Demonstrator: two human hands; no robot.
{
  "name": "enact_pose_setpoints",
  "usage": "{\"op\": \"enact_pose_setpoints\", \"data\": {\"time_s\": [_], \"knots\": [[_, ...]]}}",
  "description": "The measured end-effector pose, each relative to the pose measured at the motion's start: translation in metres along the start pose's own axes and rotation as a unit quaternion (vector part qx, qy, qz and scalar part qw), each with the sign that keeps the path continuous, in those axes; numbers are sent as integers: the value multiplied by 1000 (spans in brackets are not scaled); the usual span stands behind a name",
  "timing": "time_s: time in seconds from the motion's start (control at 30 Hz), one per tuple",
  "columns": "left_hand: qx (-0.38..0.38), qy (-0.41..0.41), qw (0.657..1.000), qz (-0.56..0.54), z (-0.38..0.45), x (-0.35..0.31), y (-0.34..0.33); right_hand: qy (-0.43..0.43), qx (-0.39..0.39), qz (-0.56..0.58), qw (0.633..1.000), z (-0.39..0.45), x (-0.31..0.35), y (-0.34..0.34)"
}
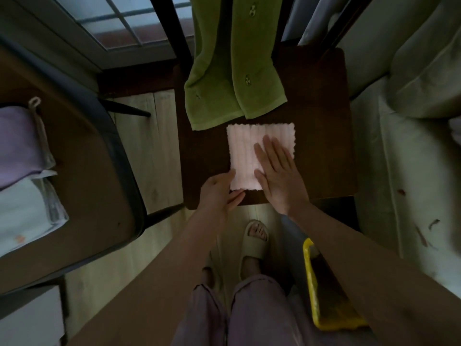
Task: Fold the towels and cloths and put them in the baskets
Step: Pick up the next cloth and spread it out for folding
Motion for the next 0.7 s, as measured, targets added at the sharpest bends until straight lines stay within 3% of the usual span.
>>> {"op": "enact_pose_setpoints", "data": {"time_s": [0.27, 0.5, 0.6, 0.7], "knots": [[-47, 104, 984, -134, 3, 11, -4, 10, -12, -1, 1000, 0, -1, -1], [-84, 63, 965, -241, 6, 4, -13, 6, -11, -4, 1000, 1, -3, -4], [-43, 63, 971, -226, 3, 1, -9, 15, -9, -9, 1000, 1, -5, -5], [-27, 11, 993, -112, 4, -13, -3, 28, 0, -13, 1000, 2, -6, -4]]}}
Point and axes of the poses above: each hand's wrist, its own z-axis towards the middle knuckle, its own y-axis out of the back of the hand, x = y × z, the point moved 5 cm from there along z, towards the middle knuckle, and after that the axes turned 15 degrees about -y, right-handed, at the moved point
